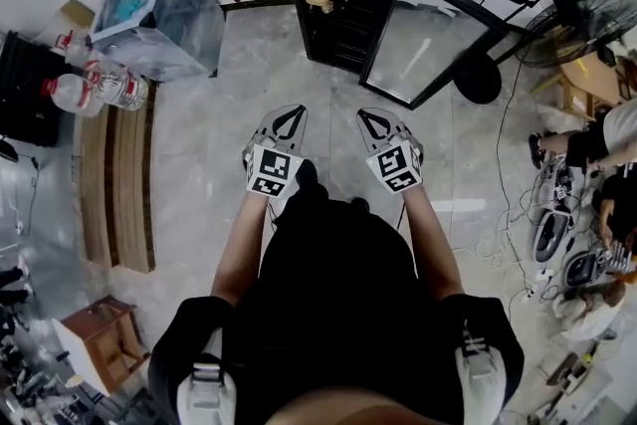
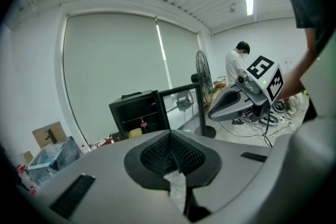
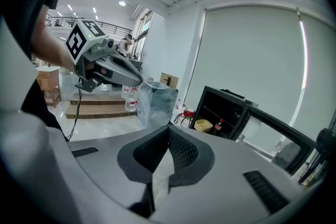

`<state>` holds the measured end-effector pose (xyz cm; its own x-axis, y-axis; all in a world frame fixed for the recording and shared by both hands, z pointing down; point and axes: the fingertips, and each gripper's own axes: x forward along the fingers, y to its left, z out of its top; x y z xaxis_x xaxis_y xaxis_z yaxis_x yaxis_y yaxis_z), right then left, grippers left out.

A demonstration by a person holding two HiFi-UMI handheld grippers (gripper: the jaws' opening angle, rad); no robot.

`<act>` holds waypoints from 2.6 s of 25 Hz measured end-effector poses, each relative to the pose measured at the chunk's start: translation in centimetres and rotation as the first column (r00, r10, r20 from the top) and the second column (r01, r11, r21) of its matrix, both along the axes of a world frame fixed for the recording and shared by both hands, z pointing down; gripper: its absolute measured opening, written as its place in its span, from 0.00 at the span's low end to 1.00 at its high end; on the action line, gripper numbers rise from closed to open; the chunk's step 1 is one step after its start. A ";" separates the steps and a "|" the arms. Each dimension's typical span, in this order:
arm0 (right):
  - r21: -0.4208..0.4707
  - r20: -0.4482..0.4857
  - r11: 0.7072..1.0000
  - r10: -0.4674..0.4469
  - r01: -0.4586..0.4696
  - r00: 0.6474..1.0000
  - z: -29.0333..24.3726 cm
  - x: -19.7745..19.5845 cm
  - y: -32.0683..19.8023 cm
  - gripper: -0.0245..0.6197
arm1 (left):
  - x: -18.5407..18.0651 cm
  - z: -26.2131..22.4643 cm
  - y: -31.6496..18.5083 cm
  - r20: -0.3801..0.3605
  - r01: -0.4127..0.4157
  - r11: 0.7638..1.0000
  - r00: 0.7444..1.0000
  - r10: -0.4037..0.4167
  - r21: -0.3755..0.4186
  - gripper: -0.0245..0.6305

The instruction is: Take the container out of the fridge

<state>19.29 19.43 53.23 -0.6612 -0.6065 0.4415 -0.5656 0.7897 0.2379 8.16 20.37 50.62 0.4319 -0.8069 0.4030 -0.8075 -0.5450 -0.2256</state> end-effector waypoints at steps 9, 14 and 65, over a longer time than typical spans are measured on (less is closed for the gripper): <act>-0.009 -0.022 0.997 0.081 -0.081 0.996 0.9 -3.8 -5.3 0.04 | -3.9 0.2 -6.8 -0.020 -0.072 0.997 0.997 0.072 0.005 0.07; -0.019 -0.032 0.992 0.123 -0.123 0.992 1.5 -4.8 -7.3 0.04 | -5.0 1.2 -8.9 -0.028 -0.110 0.994 0.994 0.110 -0.017 0.07; -0.048 -0.077 0.998 0.040 -0.043 0.996 4.4 -14.7 -19.3 0.04 | -17.9 3.5 -16.2 -0.031 0.024 0.998 0.999 -0.026 -0.064 0.07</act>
<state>4.54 0.15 57.65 -0.5990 -0.6091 0.5198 -0.5798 0.7777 0.2430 -9.71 4.20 54.10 0.4250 -0.7909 0.4402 -0.8274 -0.5367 -0.1655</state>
